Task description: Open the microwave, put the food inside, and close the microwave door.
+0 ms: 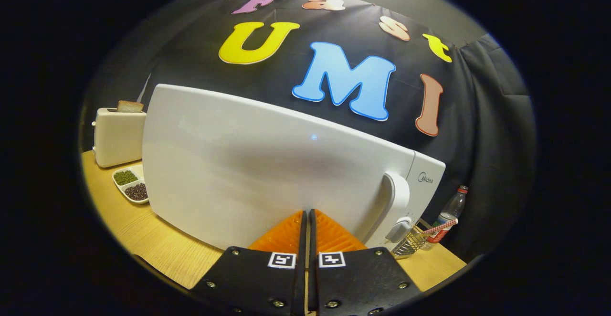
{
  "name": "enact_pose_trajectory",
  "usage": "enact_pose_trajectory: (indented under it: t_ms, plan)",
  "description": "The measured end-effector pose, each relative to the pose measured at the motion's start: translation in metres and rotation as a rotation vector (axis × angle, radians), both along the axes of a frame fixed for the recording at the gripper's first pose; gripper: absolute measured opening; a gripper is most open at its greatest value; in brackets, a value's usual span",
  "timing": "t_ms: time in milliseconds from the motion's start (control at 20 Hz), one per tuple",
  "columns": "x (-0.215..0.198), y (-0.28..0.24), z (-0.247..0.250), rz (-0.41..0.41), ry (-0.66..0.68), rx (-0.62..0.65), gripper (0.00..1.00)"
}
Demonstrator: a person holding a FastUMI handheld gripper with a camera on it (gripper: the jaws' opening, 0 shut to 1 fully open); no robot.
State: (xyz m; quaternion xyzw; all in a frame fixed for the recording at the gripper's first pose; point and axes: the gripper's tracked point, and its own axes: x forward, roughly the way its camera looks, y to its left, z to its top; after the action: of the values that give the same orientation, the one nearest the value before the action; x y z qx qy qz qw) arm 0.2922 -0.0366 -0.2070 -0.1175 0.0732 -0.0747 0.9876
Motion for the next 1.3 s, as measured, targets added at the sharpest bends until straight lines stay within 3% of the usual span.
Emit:
enact_pose_trajectory:
  t_ms: [350, 550, 700, 800, 1100, 1300]
  plan:
    - [-0.007, 0.009, -0.008, 0.013, 0.06, 0.063, 0.06]
    - [-0.023, 0.023, -0.003, 0.044, 0.056, 0.065, 0.01]
    - [-0.039, 0.042, -0.004, 0.079, 0.055, 0.169, 0.01]
    - [-0.051, 0.052, 0.004, 0.088, 0.011, 0.23, 0.01]
    - [-0.081, 0.073, 0.038, 0.15, -0.147, 0.167, 0.01]
    - [-0.116, 0.087, 0.047, 0.197, -0.218, 0.216, 0.01]
